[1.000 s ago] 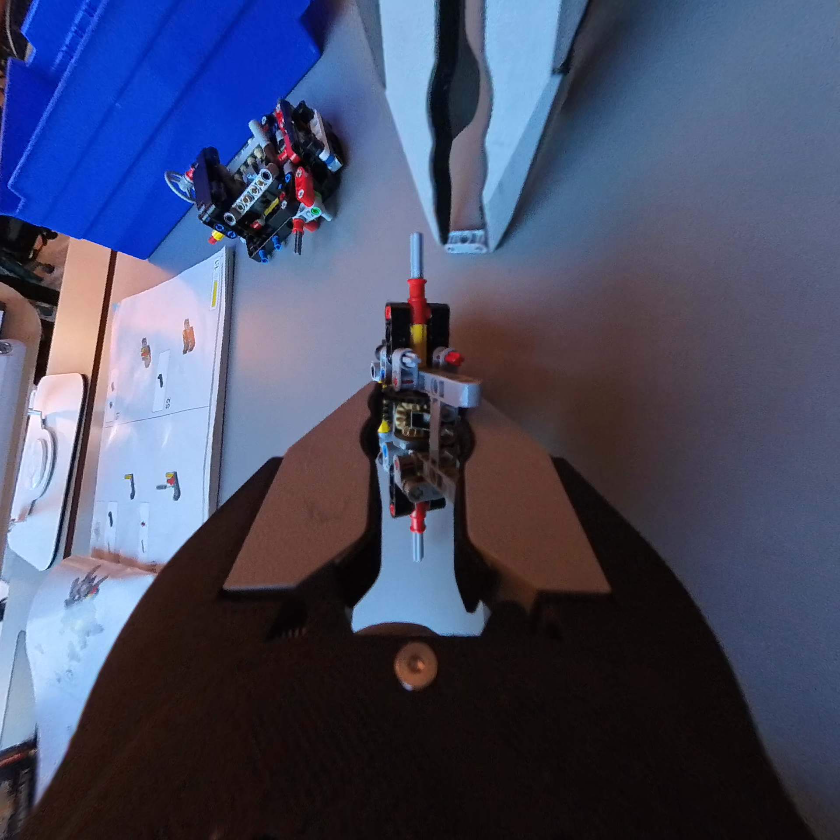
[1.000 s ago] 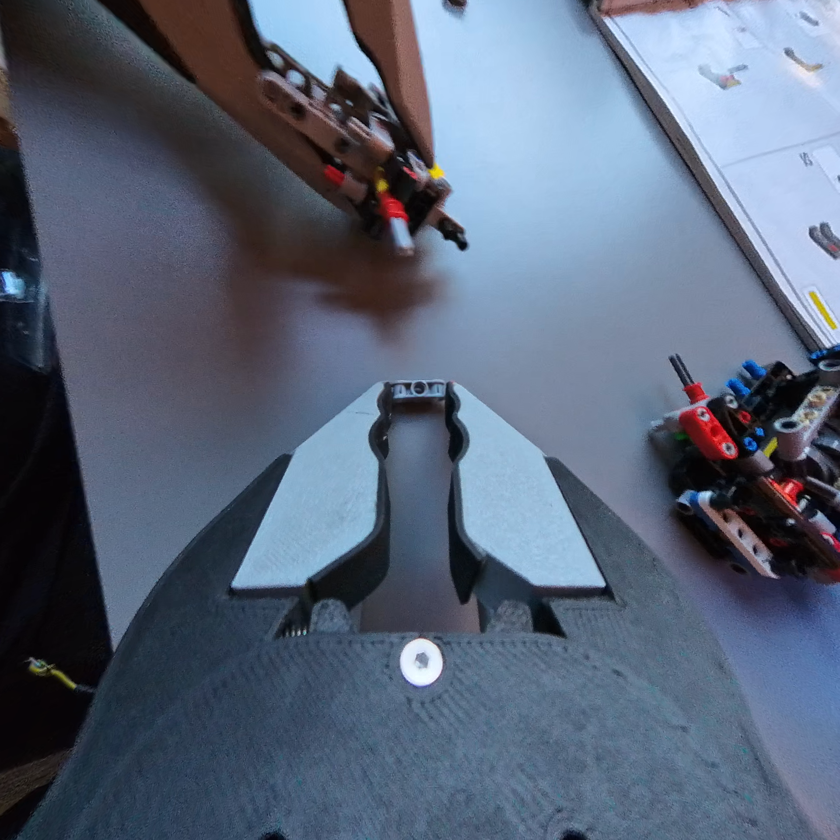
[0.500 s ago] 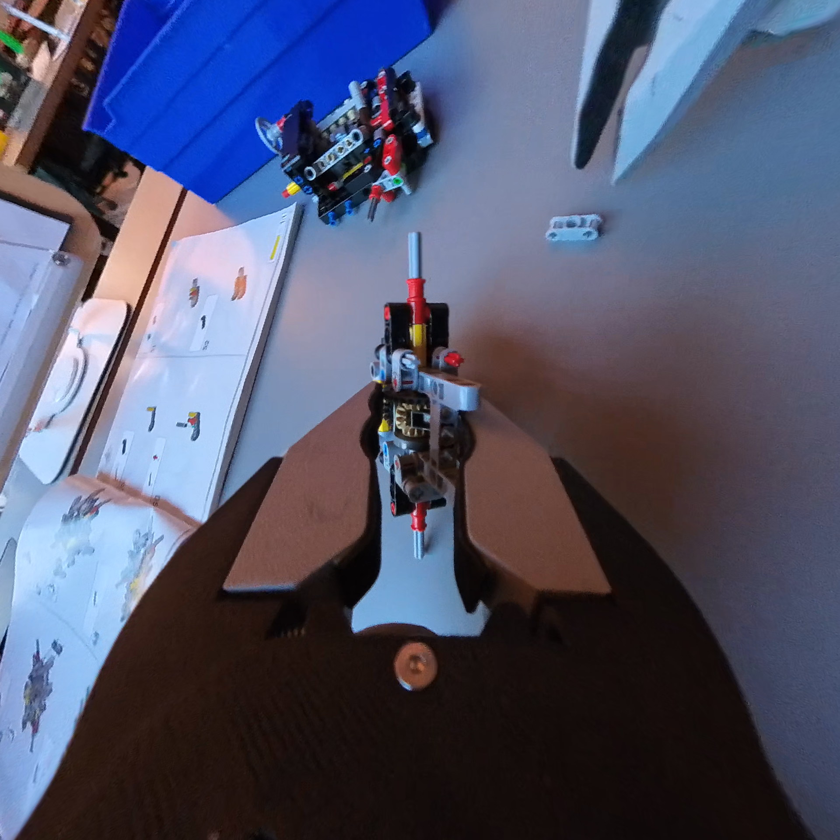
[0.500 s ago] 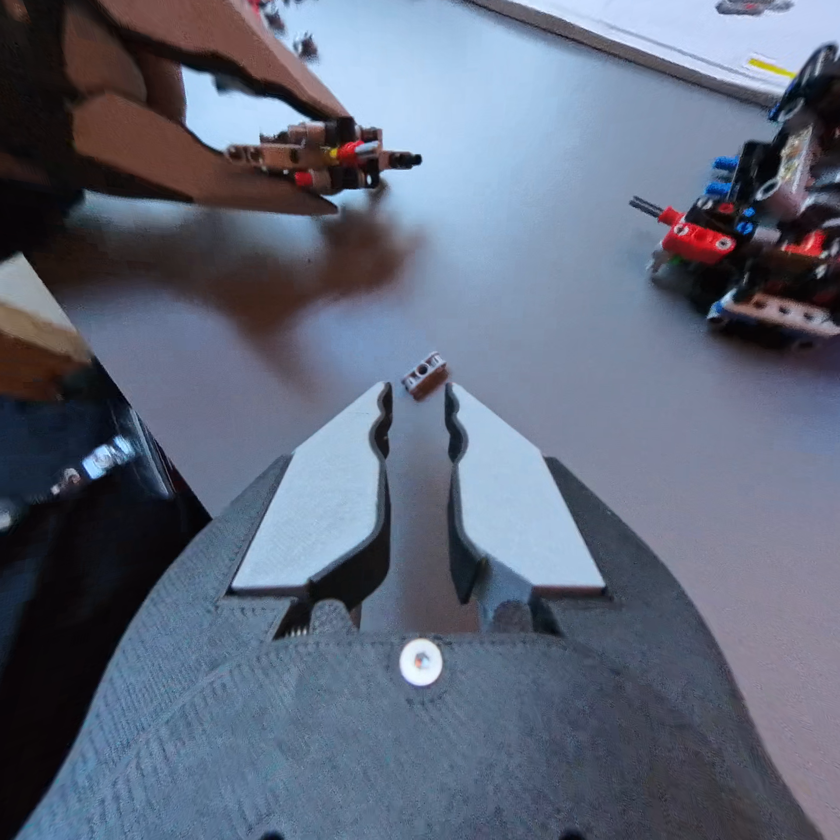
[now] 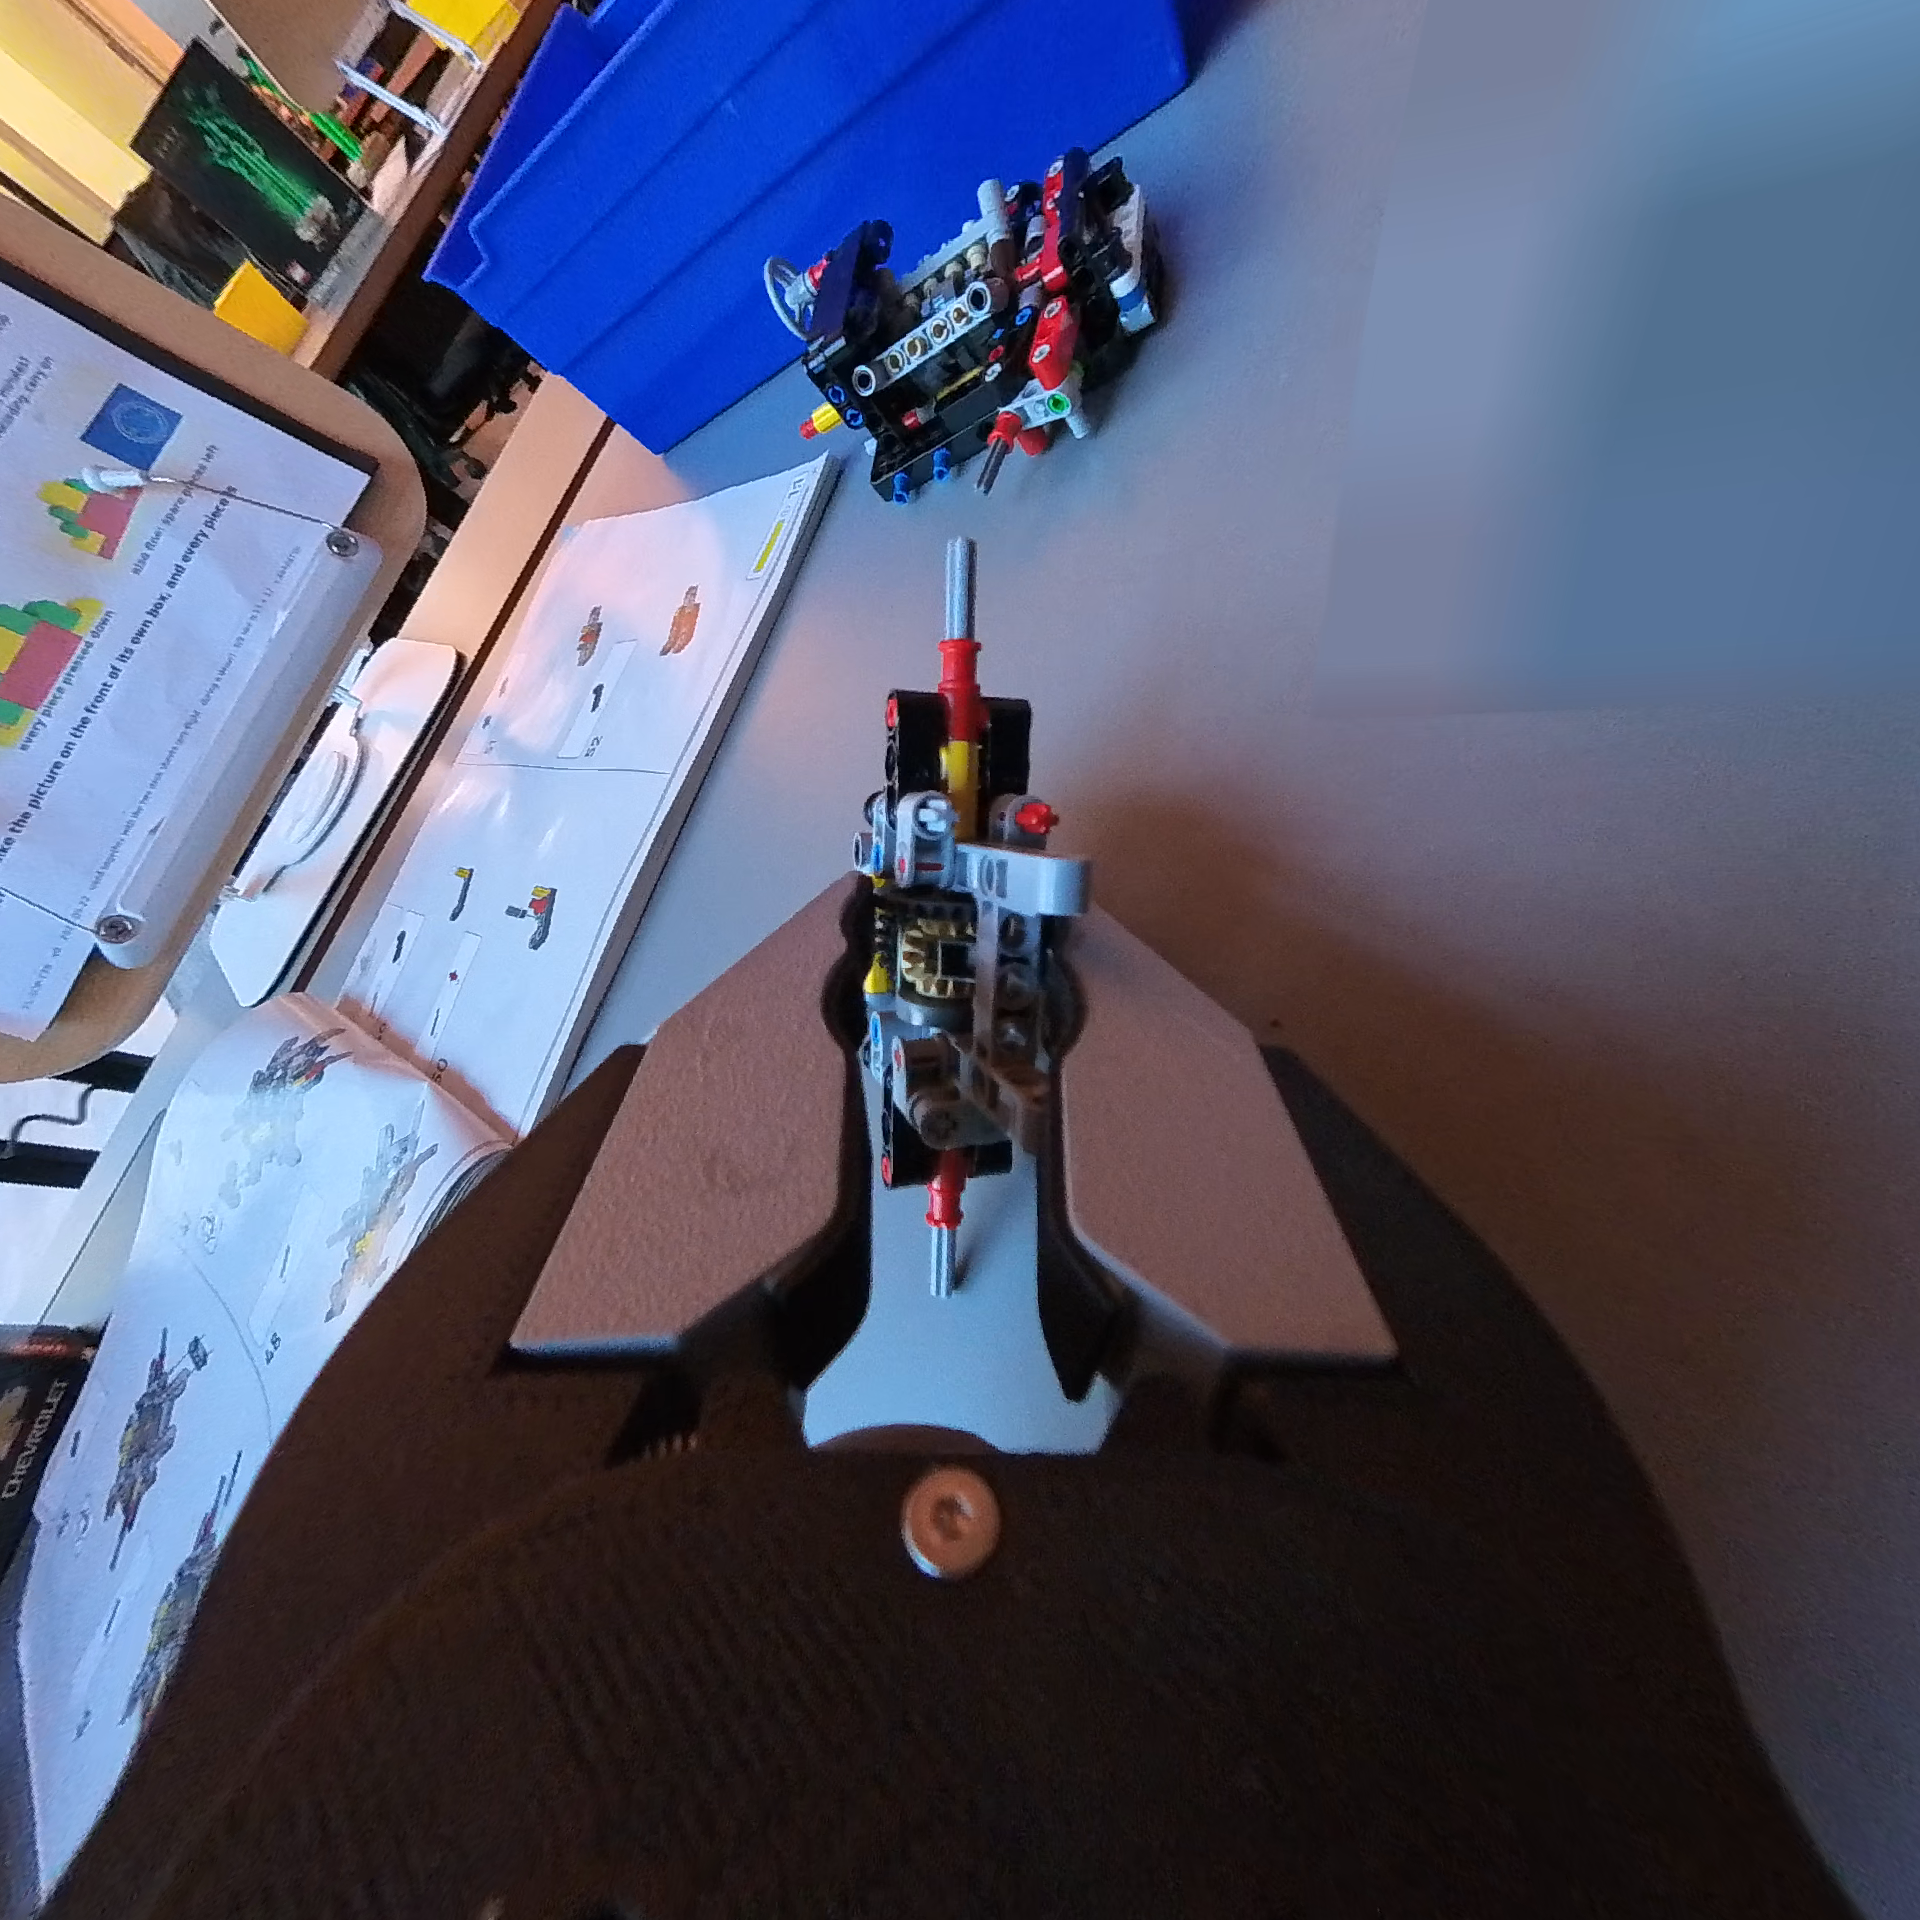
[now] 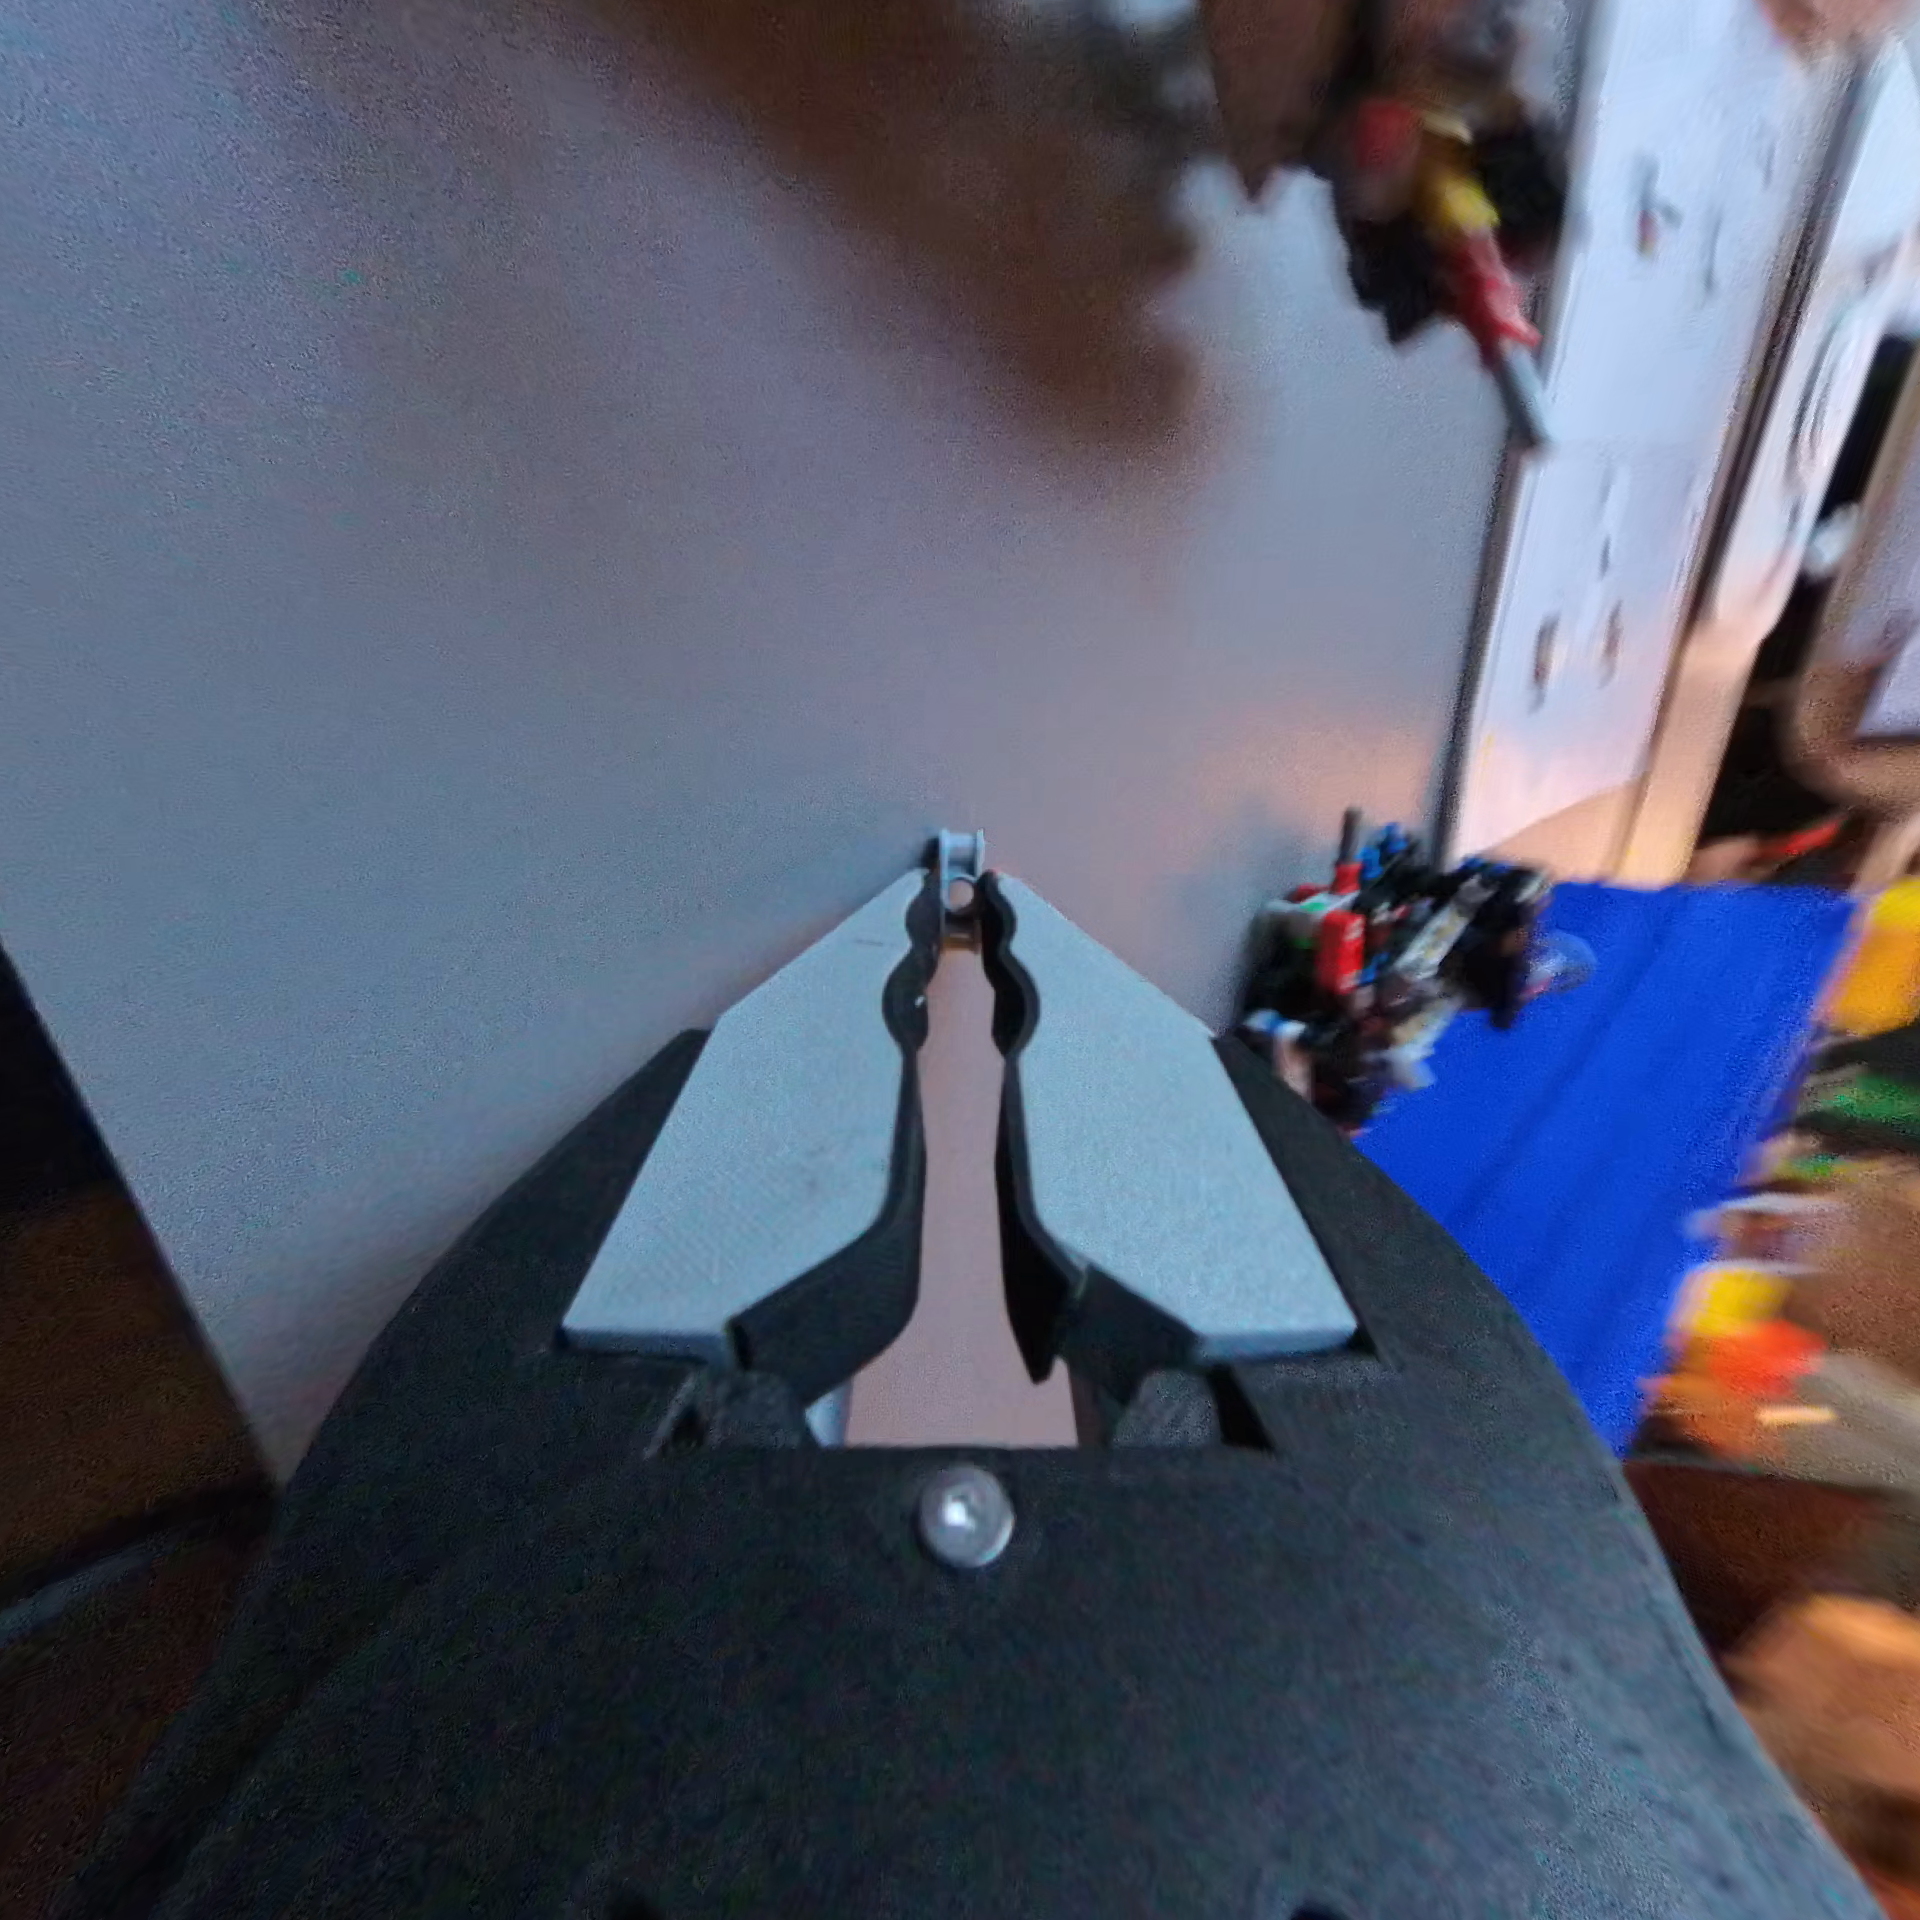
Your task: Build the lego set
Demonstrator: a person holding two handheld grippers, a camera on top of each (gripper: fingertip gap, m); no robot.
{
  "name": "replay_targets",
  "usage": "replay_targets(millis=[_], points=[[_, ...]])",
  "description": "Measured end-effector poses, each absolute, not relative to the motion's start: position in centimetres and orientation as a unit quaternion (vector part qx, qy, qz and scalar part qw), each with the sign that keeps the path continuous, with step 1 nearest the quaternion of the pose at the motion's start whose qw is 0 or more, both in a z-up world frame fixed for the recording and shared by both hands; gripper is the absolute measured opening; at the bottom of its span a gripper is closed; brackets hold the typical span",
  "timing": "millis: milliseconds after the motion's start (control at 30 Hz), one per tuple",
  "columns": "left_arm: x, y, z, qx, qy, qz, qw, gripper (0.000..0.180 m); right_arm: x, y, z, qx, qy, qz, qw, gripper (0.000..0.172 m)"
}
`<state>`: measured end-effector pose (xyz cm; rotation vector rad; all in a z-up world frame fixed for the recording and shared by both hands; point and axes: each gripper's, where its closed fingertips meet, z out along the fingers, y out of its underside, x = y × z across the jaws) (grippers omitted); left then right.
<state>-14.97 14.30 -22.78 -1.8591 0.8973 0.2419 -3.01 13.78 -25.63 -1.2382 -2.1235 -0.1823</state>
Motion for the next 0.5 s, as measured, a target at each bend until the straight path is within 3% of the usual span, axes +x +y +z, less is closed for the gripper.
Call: replay_targets(millis=[67,267,400,500], points=[[-14.9,14.3,-22.9,-0.77,0.376,0.105,0.505,0.029,-2.4,13.1,-25.7,-0.38,-0.861,-0.107,0.32,0.005],[-14.9,14.4,-22.9,-0.77,0.374,0.106,0.506,0.028,-0.6,12.0,-25.7,-0.324,-0.902,-0.126,0.256,0.008],[-14.9,14.4,-22.9,-0.77,0.374,0.105,0.505,0.028,0.6,10.4,-25.6,-0.326,-0.913,-0.108,0.219,0.013],[-14.9,14.4,-23.0,-0.77,0.376,0.107,0.504,0.029,1.8,9.5,-25.8,-0.36,-0.913,-0.069,0.178,0.006]])
